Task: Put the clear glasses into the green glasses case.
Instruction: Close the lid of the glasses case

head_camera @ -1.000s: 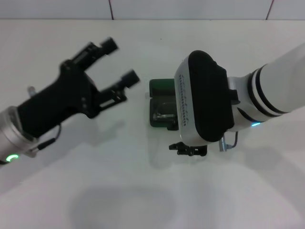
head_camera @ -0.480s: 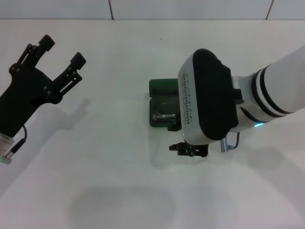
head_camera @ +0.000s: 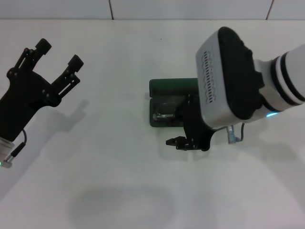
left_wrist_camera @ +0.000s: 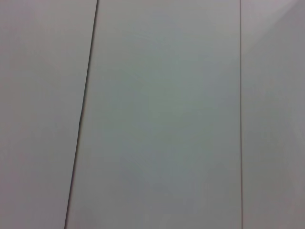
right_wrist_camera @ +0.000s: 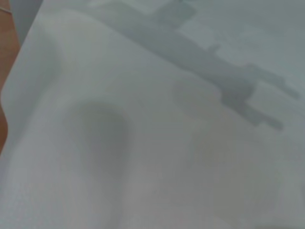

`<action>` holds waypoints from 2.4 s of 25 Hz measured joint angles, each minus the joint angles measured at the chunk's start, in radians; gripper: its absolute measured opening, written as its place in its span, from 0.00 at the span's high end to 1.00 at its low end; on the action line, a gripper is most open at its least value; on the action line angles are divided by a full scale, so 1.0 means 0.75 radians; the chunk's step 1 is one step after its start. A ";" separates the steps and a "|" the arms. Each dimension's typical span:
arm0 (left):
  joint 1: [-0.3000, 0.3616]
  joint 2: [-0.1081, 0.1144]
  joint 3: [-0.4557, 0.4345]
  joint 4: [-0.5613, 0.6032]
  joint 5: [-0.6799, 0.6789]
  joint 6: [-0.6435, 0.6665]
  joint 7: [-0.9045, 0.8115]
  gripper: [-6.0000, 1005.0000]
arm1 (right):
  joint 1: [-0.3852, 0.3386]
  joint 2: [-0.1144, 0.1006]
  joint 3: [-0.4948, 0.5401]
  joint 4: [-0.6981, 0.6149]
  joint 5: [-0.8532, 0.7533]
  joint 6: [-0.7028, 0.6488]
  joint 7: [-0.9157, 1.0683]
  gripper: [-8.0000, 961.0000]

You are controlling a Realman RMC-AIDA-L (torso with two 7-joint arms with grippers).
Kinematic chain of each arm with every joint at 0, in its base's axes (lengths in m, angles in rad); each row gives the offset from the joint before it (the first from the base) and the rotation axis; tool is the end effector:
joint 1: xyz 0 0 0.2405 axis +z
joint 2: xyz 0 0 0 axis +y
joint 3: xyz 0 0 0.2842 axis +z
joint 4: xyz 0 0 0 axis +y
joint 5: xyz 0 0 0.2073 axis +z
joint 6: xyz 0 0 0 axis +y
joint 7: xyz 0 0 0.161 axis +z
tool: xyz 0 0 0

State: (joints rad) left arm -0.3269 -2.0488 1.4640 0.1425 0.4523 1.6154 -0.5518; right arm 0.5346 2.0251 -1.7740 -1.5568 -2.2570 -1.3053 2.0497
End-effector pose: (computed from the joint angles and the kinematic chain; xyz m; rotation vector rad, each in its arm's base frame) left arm -0.3086 0.2927 -0.0177 -1.9280 -0.3757 -1.1679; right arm 0.1237 0.3275 -0.0797 -2.9413 -0.2717 -0.2204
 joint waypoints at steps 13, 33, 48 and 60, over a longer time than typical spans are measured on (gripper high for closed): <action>-0.003 -0.005 -0.001 0.006 0.004 0.005 0.002 0.13 | -0.020 -0.002 0.124 0.070 0.146 -0.021 -0.109 0.60; 0.000 -0.015 0.007 0.004 0.013 0.012 0.005 0.13 | -0.067 -0.003 0.291 0.128 0.303 -0.099 -0.223 0.59; -0.019 -0.017 0.009 0.009 0.013 0.012 0.000 0.13 | -0.058 -0.014 1.044 0.993 0.940 -0.529 -0.989 0.53; -0.031 -0.020 0.009 0.025 0.012 0.012 -0.003 0.13 | -0.095 -0.012 1.121 1.262 1.129 -0.554 -1.386 0.16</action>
State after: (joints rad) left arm -0.3503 -2.0639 1.4710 0.1611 0.4616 1.6244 -0.5544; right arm 0.4630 2.0159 -0.9332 -0.6104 -1.4102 -1.7211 1.0102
